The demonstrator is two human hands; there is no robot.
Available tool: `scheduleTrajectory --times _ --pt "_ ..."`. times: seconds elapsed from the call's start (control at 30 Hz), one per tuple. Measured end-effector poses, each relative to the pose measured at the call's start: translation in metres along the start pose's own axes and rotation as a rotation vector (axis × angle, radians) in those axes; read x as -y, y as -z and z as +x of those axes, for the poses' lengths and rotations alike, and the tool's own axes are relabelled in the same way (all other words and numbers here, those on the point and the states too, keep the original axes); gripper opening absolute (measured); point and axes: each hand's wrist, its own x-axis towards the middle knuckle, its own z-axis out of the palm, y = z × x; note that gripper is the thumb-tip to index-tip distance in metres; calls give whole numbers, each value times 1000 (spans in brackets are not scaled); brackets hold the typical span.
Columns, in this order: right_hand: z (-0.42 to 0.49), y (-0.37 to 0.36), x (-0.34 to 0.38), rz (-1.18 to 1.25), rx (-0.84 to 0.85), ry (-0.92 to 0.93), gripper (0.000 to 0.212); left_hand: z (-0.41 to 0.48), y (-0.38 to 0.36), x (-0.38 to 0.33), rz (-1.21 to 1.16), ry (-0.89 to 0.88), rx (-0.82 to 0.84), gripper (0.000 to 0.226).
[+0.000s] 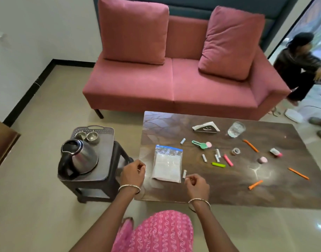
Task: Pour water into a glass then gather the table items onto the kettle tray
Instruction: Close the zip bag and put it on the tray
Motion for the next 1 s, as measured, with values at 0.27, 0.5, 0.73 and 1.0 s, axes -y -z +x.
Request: scheduleTrajectory --times 0.27,0.5,0.73,1.0 --pt "28 19 -37 62 -26 -163 10 9 -48 -9 -34 154 40 10" --pt "97 -7 -34 15 74 -194 10 67 -100 -14 -133 365 68 9" --pt "201 -58 -30 -8 243 -330 4 155 -157 -2 -168 586 90 14" --pt "284 -120 -17 317 401 -825 29 229 -224 23 -312 866 256 34"
